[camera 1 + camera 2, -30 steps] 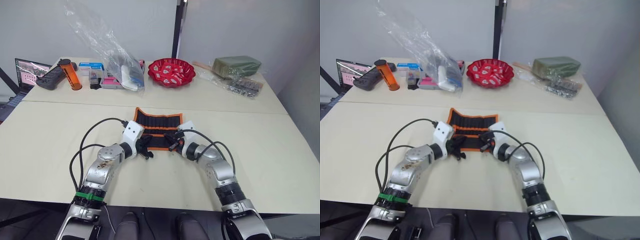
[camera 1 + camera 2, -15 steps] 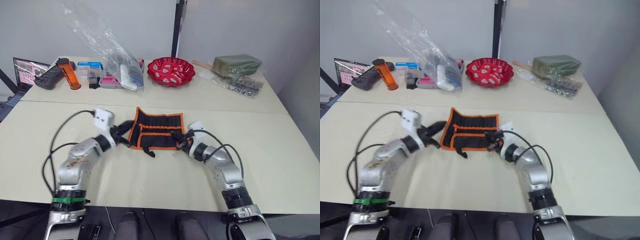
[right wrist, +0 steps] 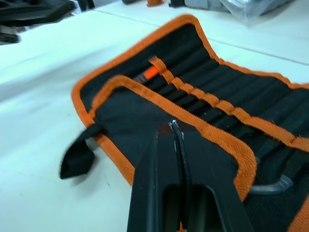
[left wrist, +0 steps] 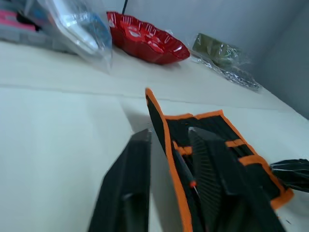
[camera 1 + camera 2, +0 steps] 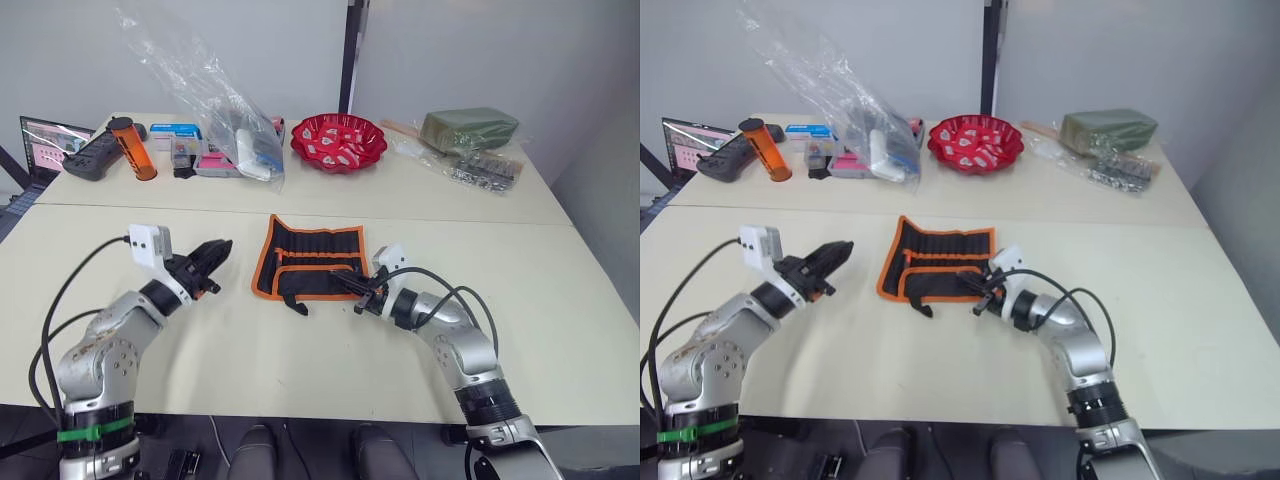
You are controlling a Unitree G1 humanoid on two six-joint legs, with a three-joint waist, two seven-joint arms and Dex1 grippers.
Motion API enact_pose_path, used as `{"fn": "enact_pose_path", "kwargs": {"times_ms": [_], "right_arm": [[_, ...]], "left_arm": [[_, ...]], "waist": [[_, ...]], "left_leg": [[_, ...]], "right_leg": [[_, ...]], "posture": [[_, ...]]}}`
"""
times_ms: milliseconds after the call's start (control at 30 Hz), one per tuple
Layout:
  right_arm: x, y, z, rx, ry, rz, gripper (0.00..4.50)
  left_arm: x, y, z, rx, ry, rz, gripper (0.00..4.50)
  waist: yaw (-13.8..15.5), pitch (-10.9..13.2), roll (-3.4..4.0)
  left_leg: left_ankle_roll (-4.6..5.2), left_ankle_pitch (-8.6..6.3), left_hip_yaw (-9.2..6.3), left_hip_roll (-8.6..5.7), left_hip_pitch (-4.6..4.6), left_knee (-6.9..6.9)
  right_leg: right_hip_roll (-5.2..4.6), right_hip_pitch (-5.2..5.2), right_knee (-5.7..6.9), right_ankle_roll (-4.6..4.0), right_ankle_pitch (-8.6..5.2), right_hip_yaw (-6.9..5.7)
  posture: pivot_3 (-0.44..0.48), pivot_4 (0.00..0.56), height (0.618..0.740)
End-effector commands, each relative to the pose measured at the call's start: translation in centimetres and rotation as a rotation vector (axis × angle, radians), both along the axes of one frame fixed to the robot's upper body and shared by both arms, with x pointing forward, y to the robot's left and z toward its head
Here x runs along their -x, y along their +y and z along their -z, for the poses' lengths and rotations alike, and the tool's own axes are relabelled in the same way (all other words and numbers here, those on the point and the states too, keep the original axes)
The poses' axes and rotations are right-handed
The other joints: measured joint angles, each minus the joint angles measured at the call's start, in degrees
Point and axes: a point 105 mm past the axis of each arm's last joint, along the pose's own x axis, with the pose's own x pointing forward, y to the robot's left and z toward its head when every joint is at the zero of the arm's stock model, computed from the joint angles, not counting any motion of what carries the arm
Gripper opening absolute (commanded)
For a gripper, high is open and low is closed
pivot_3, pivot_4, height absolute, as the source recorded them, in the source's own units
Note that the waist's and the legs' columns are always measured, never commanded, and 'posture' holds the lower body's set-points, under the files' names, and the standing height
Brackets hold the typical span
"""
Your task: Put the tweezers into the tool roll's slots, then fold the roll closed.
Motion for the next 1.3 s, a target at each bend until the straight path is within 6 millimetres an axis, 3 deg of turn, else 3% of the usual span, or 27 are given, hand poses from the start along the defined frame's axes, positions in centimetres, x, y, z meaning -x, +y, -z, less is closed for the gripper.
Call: {"fn": "enact_pose_path", "kwargs": {"times_ms": [33,67,267,500,600,667,700,767,867,1000,1133,1300], "right_arm": [[-0.1,0.3,0.1,0.032,-0.023,-0.001,0.00],[-0.1,0.4,0.4,0.047,-0.018,-0.004,0.00],[0.0,0.6,0.7,0.068,-0.020,-0.010,0.00],[0.7,-0.4,-4.0,-0.113,-0.087,-0.040,0.00],[1.0,-1.9,-6.1,-0.166,-0.103,-0.025,0.00],[1.4,-3.6,-6.4,-0.166,-0.067,-0.015,0.00],[1.6,-4.1,-6.3,-0.149,-0.047,-0.017,0.26],[2.2,-5.1,-5.6,-0.107,-0.004,-0.025,0.71],[2.7,-6.4,-4.8,-0.074,0.055,-0.010,1.76],[2.9,-7.7,-3.4,-0.066,0.167,0.030,3.16],[1.7,-8.1,-3.4,-0.106,0.200,0.070,4.48],[-0.9,-7.2,-3.4,-0.132,0.265,0.078,4.48]], "left_arm": [[0.7,-0.9,-0.2,0.015,0.007,0.019,2.84],[0.8,-1.1,0.2,0.023,0.026,0.023,3.15],[0.4,-1.4,1.8,0.017,0.083,-0.003,3.15],[0.5,-1.6,-0.6,-0.024,-0.029,0.051,3.15],[1.1,-2.2,-2.4,-0.053,-0.095,0.140,3.15],[1.6,-2.9,-3.7,-0.116,-0.137,0.232,3.15],[1.7,-3.0,-4.1,-0.138,-0.146,0.264,3.17],[2.0,-3.3,-4.5,-0.191,-0.153,0.321,3.64],[2.7,-3.6,-4.4,-0.282,-0.131,0.420,4.50],[3.5,-3.7,-4.4,-0.338,-0.123,0.492,4.50],[4.5,-3.4,-3.7,-0.406,-0.108,0.514,4.50],[5.3,-3.1,-3.5,-0.411,-0.121,0.485,4.50]], "waist": [[-0.07,0.00,0.00],[-0.07,0.00,0.00],[-0.09,0.00,-0.01],[-0.12,0.01,-0.01],[0.01,0.02,-0.01],[0.24,0.03,-0.01],[0.39,0.03,-0.01],[0.49,0.02,-0.01],[0.53,0.03,-0.01],[0.17,0.03,-0.01],[-0.37,0.03,-0.02],[-0.57,0.08,0.00]], "left_leg": [[0.00,0.00,0.00,0.00,0.00,0.00],[0.00,0.00,0.00,0.00,0.00,0.00],[0.00,0.00,0.01,0.00,0.00,0.01],[-0.01,0.00,0.01,0.00,-0.05,-0.01],[-0.01,0.00,0.01,0.00,-0.09,-0.03],[-0.01,0.00,0.00,0.00,-0.18,-0.01],[-0.01,0.00,0.00,-0.01,-0.27,0.00],[0.00,-0.01,0.02,0.00,-0.29,-0.01],[0.00,0.00,0.08,0.00,-0.31,-0.12],[0.01,0.01,0.19,0.00,-0.47,-0.26],[0.01,0.01,0.18,0.01,-0.59,-0.27],[0.02,0.01,0.21,0.02,-0.58,-0.26]], "right_leg": [[0.00,-0.01,0.00,0.00,0.00,0.00],[0.00,-0.01,0.00,0.00,0.00,0.00],[0.00,0.00,-0.05,-0.01,0.00,0.00],[0.00,-0.04,-0.09,-0.01,0.00,0.00],[0.00,-0.07,-0.12,-0.01,0.00,0.00],[0.00,-0.13,-0.14,-0.02,0.00,0.00],[0.00,-0.21,-0.16,-0.04,0.01,0.00],[-0.01,-0.22,-0.23,-0.06,0.02,0.01],[-0.02,-0.33,-0.25,-0.08,0.00,0.06],[-0.02,-0.66,-0.18,-0.10,0.01,0.17],[-0.02,-0.74,-0.20,-0.10,0.01,0.16],[-0.02,-0.78,-0.18,-0.11,0.03,0.19]], "posture": [[0.000,0.150,0.729],[0.000,0.150,0.729],[0.000,0.150,0.729],[0.000,0.150,0.729],[0.000,0.150,0.729],[0.000,0.150,0.729],[0.000,0.150,0.729],[0.000,0.150,0.729],[0.000,0.150,0.729],[0.000,0.150,0.729],[0.000,0.150,0.729],[0.000,0.150,0.729]]}}
